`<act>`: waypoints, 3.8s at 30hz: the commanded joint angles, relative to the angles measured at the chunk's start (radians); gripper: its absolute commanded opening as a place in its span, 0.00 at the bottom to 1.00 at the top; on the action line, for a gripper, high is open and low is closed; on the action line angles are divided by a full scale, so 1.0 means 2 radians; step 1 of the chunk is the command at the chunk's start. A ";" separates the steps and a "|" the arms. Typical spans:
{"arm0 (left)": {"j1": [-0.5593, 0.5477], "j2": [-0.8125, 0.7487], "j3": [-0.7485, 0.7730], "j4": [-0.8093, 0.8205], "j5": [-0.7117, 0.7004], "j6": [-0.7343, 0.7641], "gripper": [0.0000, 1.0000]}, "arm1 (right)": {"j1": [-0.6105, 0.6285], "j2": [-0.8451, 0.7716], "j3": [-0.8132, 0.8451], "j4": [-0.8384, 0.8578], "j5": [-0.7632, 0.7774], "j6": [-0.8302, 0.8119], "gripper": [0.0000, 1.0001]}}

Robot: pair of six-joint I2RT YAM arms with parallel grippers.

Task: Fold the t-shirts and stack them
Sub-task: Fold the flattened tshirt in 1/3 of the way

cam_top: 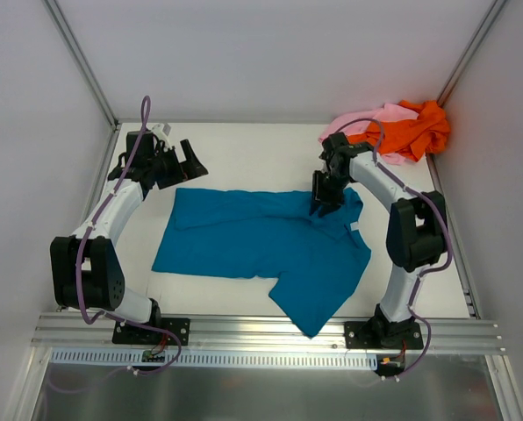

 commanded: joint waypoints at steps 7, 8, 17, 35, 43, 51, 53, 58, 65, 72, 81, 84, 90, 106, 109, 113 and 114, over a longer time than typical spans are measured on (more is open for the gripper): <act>-0.002 0.004 0.004 0.024 0.021 -0.018 0.99 | 0.013 -0.070 -0.018 -0.078 0.034 -0.037 0.52; -0.003 0.006 0.004 0.026 0.023 -0.018 0.99 | 0.013 -0.068 -0.015 -0.080 0.036 -0.040 0.52; -0.004 0.009 0.015 0.023 0.024 -0.020 0.99 | 0.011 0.011 0.087 -0.081 0.090 -0.060 0.51; -0.005 -0.010 0.007 0.004 0.013 -0.007 0.99 | 0.000 0.101 0.084 -0.033 0.081 -0.047 0.50; -0.005 -0.008 0.003 0.013 0.015 -0.012 0.99 | 0.004 0.015 -0.010 -0.034 0.056 -0.037 0.50; -0.005 -0.004 0.000 0.013 0.018 -0.010 0.99 | 0.011 0.005 -0.050 -0.025 0.046 -0.034 0.50; -0.005 -0.004 -0.003 0.003 0.008 -0.005 0.99 | 0.013 0.007 -0.043 -0.023 0.041 -0.029 0.50; 0.013 -0.021 -0.054 -0.020 -0.006 -0.022 0.99 | 0.013 0.021 0.016 -0.047 0.046 -0.033 0.50; 0.062 -0.078 -0.153 -0.045 0.015 -0.054 0.99 | 0.011 0.028 0.097 -0.085 0.067 -0.045 0.50; 0.066 -0.096 -0.176 -0.055 0.010 -0.055 0.97 | 0.007 0.034 0.114 -0.093 0.066 -0.049 0.50; 0.066 -0.036 -0.161 -0.054 -0.025 -0.052 0.93 | 0.001 0.035 0.125 -0.099 0.065 -0.054 0.51; 0.066 -0.021 -0.157 -0.046 -0.031 -0.053 0.92 | -0.003 0.030 0.121 -0.099 0.064 -0.055 0.51; 0.066 0.002 -0.152 -0.034 -0.045 -0.055 0.89 | -0.005 0.029 0.118 -0.101 0.063 -0.055 0.51; 0.066 0.047 -0.113 -0.026 -0.034 -0.053 0.30 | -0.011 0.037 0.121 -0.104 0.058 -0.053 0.51; 0.066 0.053 -0.108 -0.029 -0.032 -0.051 0.09 | -0.012 0.038 0.124 -0.106 0.058 -0.052 0.51; 0.066 0.058 -0.105 -0.032 -0.029 -0.047 0.00 | -0.015 0.039 0.125 -0.106 0.057 -0.049 0.51; 0.066 0.058 -0.104 -0.032 -0.029 -0.045 0.00 | -0.015 0.040 0.125 -0.107 0.056 -0.049 0.52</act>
